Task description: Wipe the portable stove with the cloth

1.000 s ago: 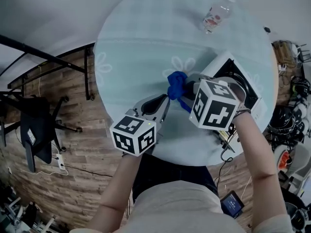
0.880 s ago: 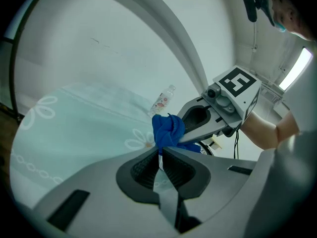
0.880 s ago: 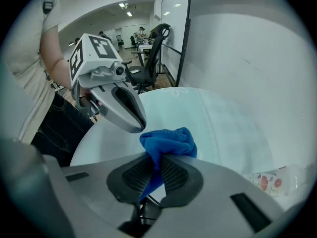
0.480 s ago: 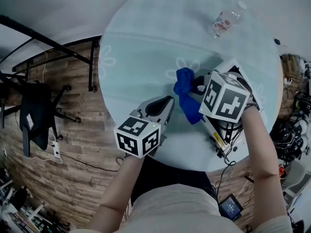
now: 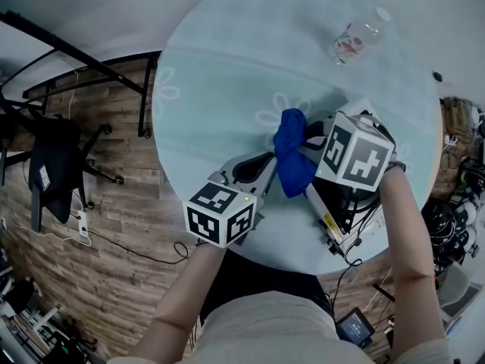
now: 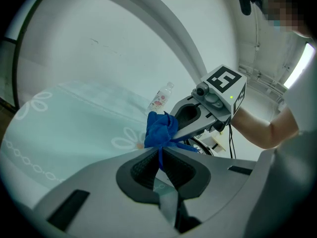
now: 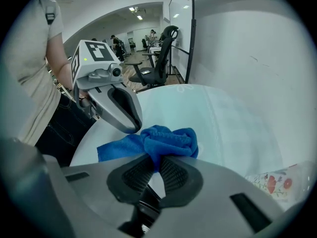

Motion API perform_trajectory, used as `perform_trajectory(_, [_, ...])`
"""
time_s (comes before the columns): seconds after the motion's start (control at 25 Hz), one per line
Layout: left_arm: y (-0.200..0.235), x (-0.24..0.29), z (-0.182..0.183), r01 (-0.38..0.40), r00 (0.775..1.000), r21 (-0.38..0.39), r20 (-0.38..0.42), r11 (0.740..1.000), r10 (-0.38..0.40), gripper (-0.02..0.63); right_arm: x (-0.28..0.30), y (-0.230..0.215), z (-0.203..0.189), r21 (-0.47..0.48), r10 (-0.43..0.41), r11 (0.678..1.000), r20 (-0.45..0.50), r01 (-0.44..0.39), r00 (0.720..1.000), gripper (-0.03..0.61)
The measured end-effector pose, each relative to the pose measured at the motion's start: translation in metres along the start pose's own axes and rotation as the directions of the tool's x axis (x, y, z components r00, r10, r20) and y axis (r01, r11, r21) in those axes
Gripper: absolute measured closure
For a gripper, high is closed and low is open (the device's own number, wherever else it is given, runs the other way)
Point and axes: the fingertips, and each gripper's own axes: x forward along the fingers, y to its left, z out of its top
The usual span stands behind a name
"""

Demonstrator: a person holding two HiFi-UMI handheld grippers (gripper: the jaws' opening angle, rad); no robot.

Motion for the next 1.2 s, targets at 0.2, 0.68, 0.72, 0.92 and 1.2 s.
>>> perform_trajectory(0.2, [-0.001, 0.003, -0.004, -0.012, 1.000, -0.010, -0.004, 1.000, 0.012, 0.575, -0.003, -0.004, -0.008, -0.009, -0.008, 1.000, -0.006, 0.008, 1.000, 0.532])
perform_trajectory(0.68, [-0.011, 0.015, 0.000, -0.011, 1.000, 0.013, -0.006, 1.000, 0.011, 0.574, -0.021, -0.012, -0.029, -0.012, -0.051, 0.999, -0.005, 0.051, 0.999, 0.534])
perform_trajectory(0.72, [-0.012, 0.016, 0.000, -0.010, 1.000, 0.016, -0.007, 1.000, 0.010, 0.575, -0.022, -0.012, -0.031, -0.012, -0.052, 0.999, -0.006, 0.052, 0.999, 0.534])
perform_trajectory(0.92, [-0.016, 0.024, 0.005, -0.014, 1.000, 0.036, -0.010, 0.999, 0.014, 0.575, -0.026, -0.016, -0.043, 0.008, -0.064, 0.998, -0.005, 0.064, 0.998, 0.534])
perform_trajectory(1.2, [-0.018, 0.032, 0.013, -0.015, 1.000, 0.064, -0.007, 0.998, 0.015, 0.575, -0.031, -0.022, -0.058, 0.029, -0.081, 0.996, -0.019, 0.081, 0.997, 0.534])
